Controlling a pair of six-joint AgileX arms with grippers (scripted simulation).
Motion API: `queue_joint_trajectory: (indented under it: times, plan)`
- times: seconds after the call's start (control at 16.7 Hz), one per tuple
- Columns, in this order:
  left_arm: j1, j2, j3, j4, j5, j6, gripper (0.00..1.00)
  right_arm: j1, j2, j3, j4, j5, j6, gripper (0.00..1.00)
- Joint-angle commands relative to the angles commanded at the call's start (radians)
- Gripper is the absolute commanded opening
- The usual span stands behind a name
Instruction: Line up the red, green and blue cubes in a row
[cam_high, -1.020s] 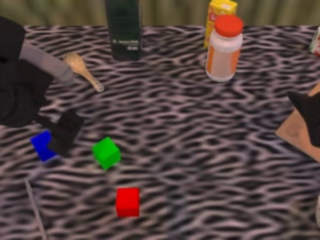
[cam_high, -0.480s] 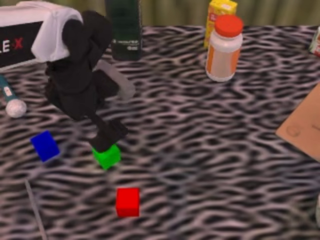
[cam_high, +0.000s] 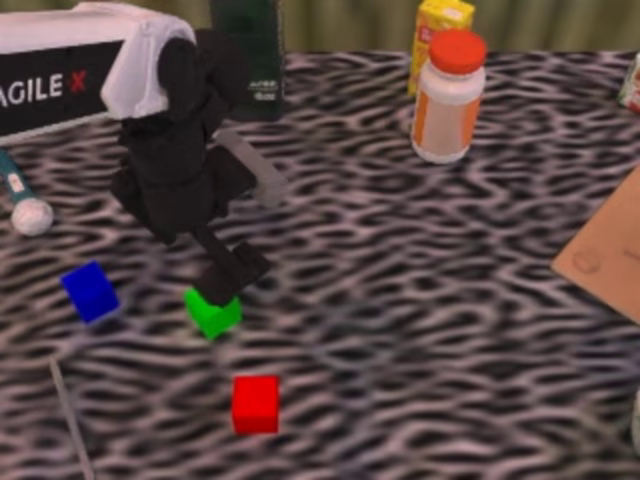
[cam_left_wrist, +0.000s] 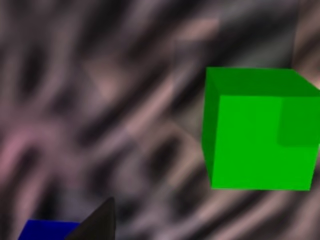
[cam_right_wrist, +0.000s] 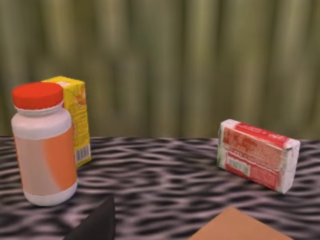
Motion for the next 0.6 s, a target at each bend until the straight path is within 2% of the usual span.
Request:
queue_joint_trajectory:
  times: [0.24, 0.6]
  plan:
    - [0.002, 0.021, -0.021, 0.040, 0.000, 0.002, 1.00, 0.000, 0.000, 0.000, 0.000, 0.000, 0.000, 1.00]
    - [0.001, 0.116, -0.132, 0.252, 0.001, 0.003, 1.00, 0.000, 0.000, 0.000, 0.000, 0.000, 0.000, 1.00]
